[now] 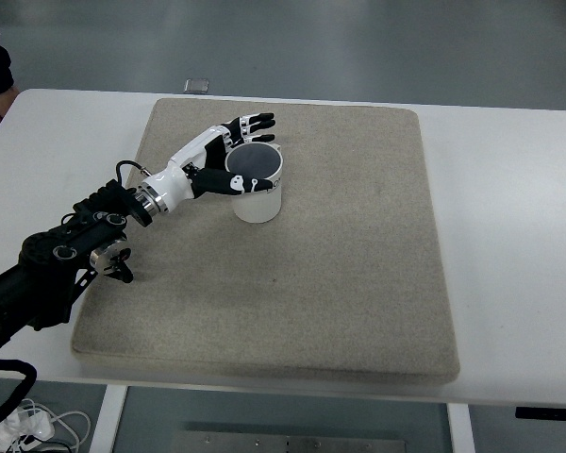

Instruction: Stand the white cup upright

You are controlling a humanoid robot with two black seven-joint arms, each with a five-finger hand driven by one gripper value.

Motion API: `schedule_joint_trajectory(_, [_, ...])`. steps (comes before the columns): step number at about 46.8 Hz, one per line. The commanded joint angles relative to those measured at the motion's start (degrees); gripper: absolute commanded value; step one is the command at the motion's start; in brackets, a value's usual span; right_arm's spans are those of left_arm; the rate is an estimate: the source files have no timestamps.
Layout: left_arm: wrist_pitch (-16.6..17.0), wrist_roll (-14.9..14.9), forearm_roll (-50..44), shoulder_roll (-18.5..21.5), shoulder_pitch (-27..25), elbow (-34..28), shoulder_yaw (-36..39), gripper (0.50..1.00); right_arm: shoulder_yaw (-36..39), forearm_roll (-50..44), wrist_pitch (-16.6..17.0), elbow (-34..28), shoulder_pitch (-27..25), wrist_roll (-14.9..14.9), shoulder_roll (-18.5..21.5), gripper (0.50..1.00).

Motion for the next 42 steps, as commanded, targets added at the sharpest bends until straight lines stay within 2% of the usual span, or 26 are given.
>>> schedule_joint_trajectory(1, [-0.25, 0.0, -1.39, 1.22, -0.09, -1.86, -0.01, 0.992, 0.0, 0.0, 0.0, 0.0, 0.0, 0.0, 0.0, 0.952])
schedule_joint_trajectory(10, [-0.6, 0.0, -3.06, 3.77, -0.44, -5.9, -1.42, 0.992, 0.0, 0.0, 0.0, 0.0, 0.0, 0.0, 0.0, 0.952])
schedule_joint_trajectory(24, [-3.41, 0.0, -3.33, 5.79, -2.19, -6.35, -7.04, 0.992, 0.0, 0.0, 0.0, 0.0, 0.0, 0.0, 0.0, 0.952])
schedule_joint_trajectory(33, [-2.8, 0.0, -8.59, 6.23, -4.83, -4.42, -7.66, 0.992, 0.0, 0.0, 0.0, 0.0, 0.0, 0.0, 0.0, 0.952])
schedule_joint_trajectory(42, [-2.8, 0.0, -14.04, 5.88, -8.87, 3.14, -7.05, 0.992, 0.0, 0.0, 0.0, 0.0, 0.0, 0.0, 0.0, 0.952])
